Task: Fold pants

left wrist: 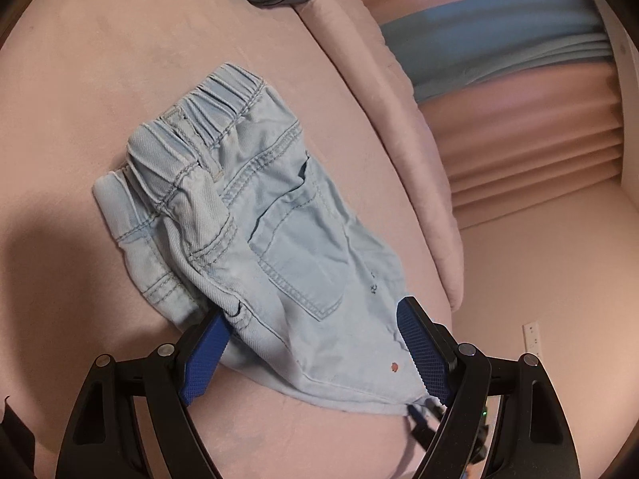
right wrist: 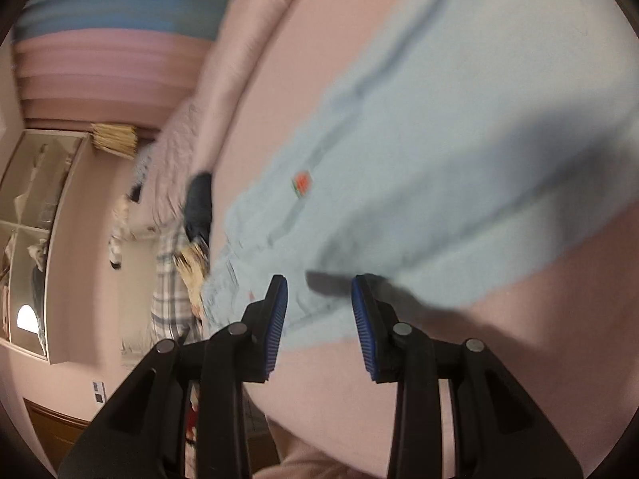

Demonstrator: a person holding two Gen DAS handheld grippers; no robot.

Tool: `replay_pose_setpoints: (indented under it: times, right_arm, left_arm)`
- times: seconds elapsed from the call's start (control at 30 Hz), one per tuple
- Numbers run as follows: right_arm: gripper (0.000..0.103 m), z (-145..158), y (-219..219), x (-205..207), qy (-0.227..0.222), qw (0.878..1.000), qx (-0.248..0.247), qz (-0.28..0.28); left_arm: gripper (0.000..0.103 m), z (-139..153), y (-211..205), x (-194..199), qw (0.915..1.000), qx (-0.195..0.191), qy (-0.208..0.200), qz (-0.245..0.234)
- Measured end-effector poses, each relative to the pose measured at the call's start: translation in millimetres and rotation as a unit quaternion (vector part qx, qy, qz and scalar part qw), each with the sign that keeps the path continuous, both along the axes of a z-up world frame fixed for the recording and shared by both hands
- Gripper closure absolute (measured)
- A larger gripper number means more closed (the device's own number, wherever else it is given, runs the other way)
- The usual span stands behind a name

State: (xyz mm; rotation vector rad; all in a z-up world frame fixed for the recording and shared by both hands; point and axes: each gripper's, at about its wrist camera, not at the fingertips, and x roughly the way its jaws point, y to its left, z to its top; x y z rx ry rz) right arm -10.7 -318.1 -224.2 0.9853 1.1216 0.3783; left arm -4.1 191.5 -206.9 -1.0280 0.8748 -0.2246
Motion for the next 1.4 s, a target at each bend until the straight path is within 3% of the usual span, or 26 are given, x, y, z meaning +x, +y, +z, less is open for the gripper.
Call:
replay_pose_setpoints:
  times: [0.17,0.37,0.4,0.43,0.47,0.57,0.67,0.77,0.83,0.93,1.03,1.13,1.2,1.33,1.4]
  right_arm:
    - [0.071,-11,5,-10,0.018,1.000,0.001,-0.020]
    - [0.066,-5,10,-4,-0.018,0.998,0.008,-0.058]
    - [0.072,-7,13,-2,-0.014,0.998,-0.002,-0.059]
    - [0.087,-9,12,-3,-0.012,0.998,-0.003,-0.062]
    - [0.092,-10,12,-4,-0.011,0.998,-0.003,-0.066]
    - [0.096,4,15,-14,-0.036,0.997,-0.019,-0.062]
    - [0.097,28,19,-20,-0.056,0.996,-0.040,-0.050]
    - [0.095,23,23,-20,-0.014,0.997,-0.074,-0.034]
    - [0.096,-1,27,-18,0.024,0.994,-0.105,-0.026]
    - [0.094,-16,15,-15,0.035,0.997,-0.058,-0.044]
    - [0.075,-5,5,-17,0.048,0.998,-0.048,-0.008]
    - [0.065,25,-13,-28,0.039,0.989,-0.139,0.021]
    - [0.065,46,-30,-31,0.014,0.982,-0.190,0.010]
    - [0.065,83,-70,-14,-0.065,0.961,-0.266,-0.037]
    - [0.066,88,-71,9,-0.097,0.943,-0.317,-0.021]
  left_arm:
    - [0.020,2,0,4,1.0000,-0.005,-0.005,-0.001]
    - [0.022,0,1,4,1.0000,-0.008,-0.001,0.000]
    - [0.025,-1,2,3,0.9999,-0.010,0.000,0.003]
    - [0.035,0,2,4,1.0000,-0.006,0.001,0.006]
    - [0.047,1,2,3,1.0000,0.004,0.004,0.008]
    - [0.067,6,2,0,0.9996,0.026,0.006,0.010]
    - [0.072,9,1,-2,0.9991,0.040,0.009,0.010]
    - [0.072,7,-2,-4,0.9974,0.068,0.021,0.014]
    - [0.072,4,-4,-4,0.9958,0.082,0.037,0.018]
    - [0.071,8,-3,-10,0.9940,0.100,0.044,0.003]
    - [0.058,29,-7,-22,0.9842,0.171,0.039,-0.027]
    - [0.056,54,-13,-34,0.9705,0.237,0.018,-0.040]
    - [0.056,71,-26,-30,0.9613,0.270,-0.010,-0.056]
    - [0.056,84,-81,10,0.9476,0.284,-0.063,-0.133]
    - [0.056,76,-121,43,0.9379,0.286,-0.075,-0.182]
